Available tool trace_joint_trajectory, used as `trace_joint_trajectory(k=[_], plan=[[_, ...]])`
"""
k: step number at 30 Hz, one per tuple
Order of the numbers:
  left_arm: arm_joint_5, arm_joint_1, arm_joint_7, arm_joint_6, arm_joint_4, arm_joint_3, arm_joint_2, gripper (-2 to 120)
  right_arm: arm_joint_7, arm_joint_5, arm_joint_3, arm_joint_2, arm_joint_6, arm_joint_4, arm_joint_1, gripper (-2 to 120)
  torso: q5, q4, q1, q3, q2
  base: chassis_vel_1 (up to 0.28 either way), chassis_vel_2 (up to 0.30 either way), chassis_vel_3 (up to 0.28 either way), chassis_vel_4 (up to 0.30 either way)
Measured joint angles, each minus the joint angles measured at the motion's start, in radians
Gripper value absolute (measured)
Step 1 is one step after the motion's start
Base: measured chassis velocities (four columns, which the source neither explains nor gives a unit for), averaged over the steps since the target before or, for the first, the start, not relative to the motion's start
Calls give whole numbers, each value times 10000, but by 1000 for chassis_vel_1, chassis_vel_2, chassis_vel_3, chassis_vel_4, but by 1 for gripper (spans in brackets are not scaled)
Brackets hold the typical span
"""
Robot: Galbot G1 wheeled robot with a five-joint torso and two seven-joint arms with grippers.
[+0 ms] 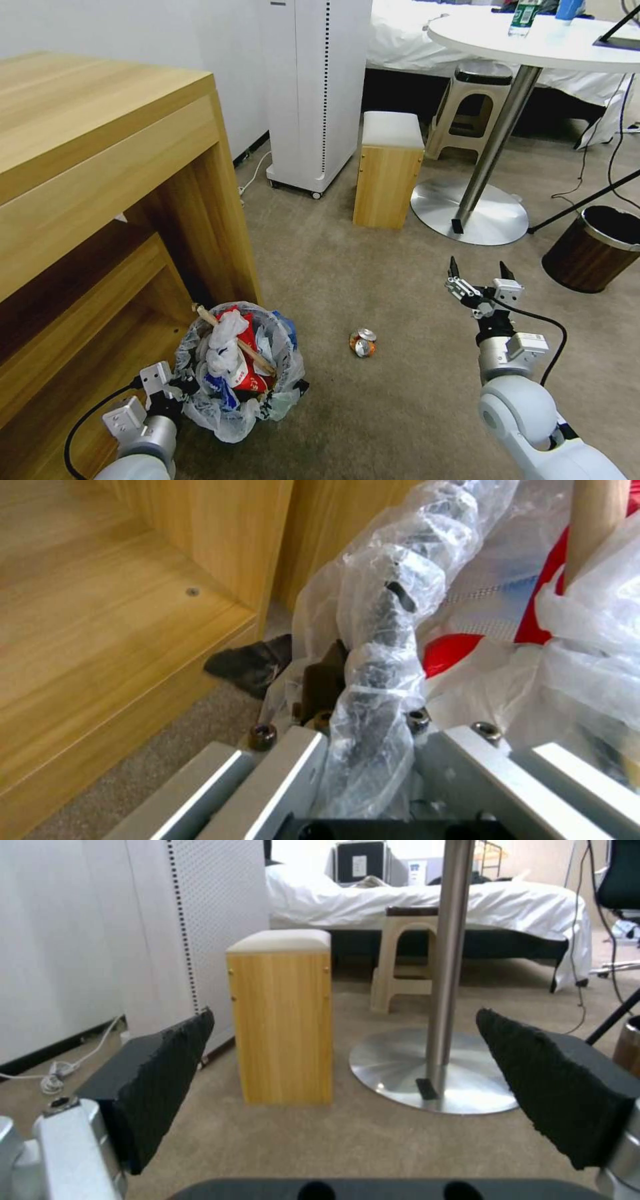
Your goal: Pick up the trash bin and place the garbage on the floor into it.
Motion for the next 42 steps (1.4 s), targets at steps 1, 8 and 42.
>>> trace_joint_trajectory(k=[1, 8, 42], plan=[[-6, -15, -2, 3, 23, 6, 0, 0, 0, 14, -29, 3, 0, -35, 29, 100, -1, 0, 0, -1, 0, 0, 0, 0, 0], [-24, -56, -11, 10, 112, 6, 29, 0, 137, 213, -189, -75, -272, -118, 227, 100, -1, 0, -3, -3, 1, 0, 0, 0, 0], [296, -96, 130, -209, 527, -5, -534, 0, 2333, 5737, -6971, 1396, -5094, -6030, 6289, 100, 0, 3, -1, -1, 2, 0, 0, 0, 0]])
